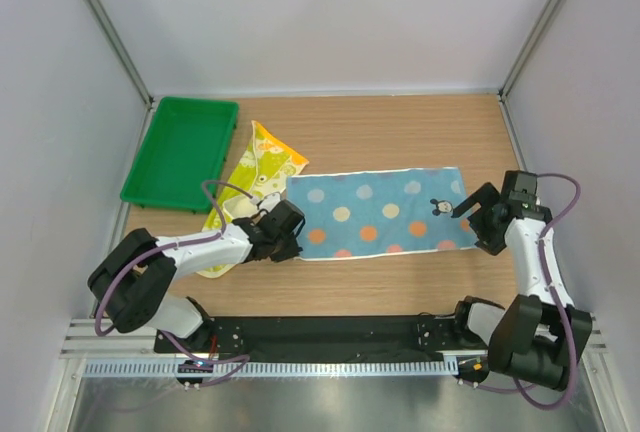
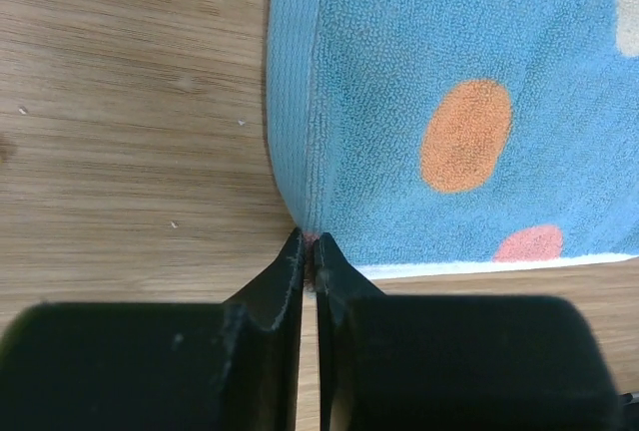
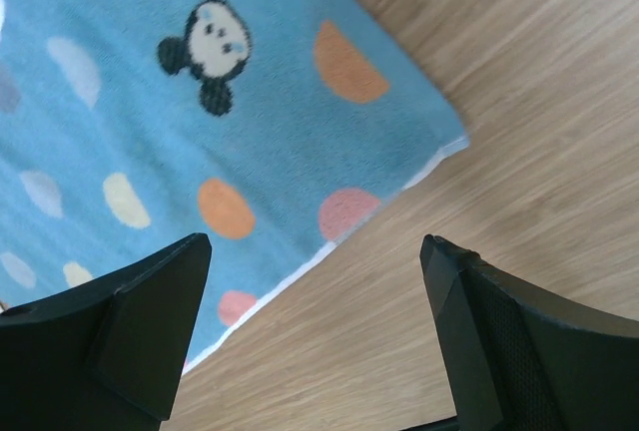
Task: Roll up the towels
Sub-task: Flatten the towel
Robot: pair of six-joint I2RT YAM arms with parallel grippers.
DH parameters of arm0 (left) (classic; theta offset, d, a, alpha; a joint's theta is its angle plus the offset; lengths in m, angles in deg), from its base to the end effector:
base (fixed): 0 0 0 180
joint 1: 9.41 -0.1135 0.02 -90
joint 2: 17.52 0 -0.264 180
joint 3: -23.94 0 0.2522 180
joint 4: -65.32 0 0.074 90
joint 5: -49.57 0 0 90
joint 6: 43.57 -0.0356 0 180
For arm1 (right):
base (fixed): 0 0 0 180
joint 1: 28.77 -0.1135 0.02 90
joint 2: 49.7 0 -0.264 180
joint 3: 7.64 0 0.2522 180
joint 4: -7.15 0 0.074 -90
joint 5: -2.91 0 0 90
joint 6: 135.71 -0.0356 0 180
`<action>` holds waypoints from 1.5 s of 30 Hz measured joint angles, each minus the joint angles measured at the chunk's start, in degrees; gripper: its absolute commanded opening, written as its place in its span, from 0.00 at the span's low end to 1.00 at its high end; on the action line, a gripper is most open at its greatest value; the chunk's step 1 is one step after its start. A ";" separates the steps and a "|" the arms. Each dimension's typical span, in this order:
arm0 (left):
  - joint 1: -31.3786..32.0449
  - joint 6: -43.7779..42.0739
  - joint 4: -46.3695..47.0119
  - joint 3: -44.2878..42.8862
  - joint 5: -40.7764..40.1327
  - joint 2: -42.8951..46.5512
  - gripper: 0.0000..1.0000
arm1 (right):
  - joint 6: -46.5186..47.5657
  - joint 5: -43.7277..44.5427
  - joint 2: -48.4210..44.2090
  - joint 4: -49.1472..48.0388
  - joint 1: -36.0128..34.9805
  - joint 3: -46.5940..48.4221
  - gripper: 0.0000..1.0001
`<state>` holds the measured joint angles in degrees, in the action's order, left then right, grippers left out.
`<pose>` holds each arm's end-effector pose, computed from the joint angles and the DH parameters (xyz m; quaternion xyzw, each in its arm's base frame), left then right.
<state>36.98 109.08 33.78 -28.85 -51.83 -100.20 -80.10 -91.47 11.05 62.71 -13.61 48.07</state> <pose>0.1824 -0.1813 0.1540 -0.1606 0.9511 -0.1441 0.2209 0.1899 -0.0486 0.2263 0.3962 0.8817 0.0788 0.2438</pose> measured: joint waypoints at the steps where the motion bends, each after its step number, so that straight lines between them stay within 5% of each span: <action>1: 0.00 -0.04 -0.02 0.00 -0.09 0.00 0.02 | 0.00 -0.46 0.90 -0.31 1.90 -0.37 0.92; 12: -0.46 -1.36 0.66 -0.37 0.09 -0.63 0.00 | -0.68 -2.84 13.60 -5.53 9.84 -2.69 0.78; 33: -7.87 -6.19 1.64 1.16 3.15 1.09 0.00 | -1.31 -2.67 18.99 -12.41 11.02 -3.76 0.01; 38: -7.89 -6.38 1.29 1.14 3.52 1.86 0.00 | -1.16 -4.31 18.08 -13.03 11.10 -4.72 0.13; 41: -7.89 -6.36 1.03 1.14 3.52 2.58 0.00 | -1.01 -5.09 16.59 -13.16 11.10 -5.90 0.28; 42: -7.89 -6.36 0.92 1.14 3.52 2.73 0.00 | -0.98 -5.46 16.26 -13.14 11.10 -6.27 0.41; 45: -7.89 -6.32 0.48 1.14 3.54 3.06 0.00 | -0.92 -7.39 15.82 -13.94 10.69 -6.49 0.50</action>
<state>29.09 102.77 34.26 -27.71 -48.29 -97.14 -81.02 -98.86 26.87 48.77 -2.92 41.58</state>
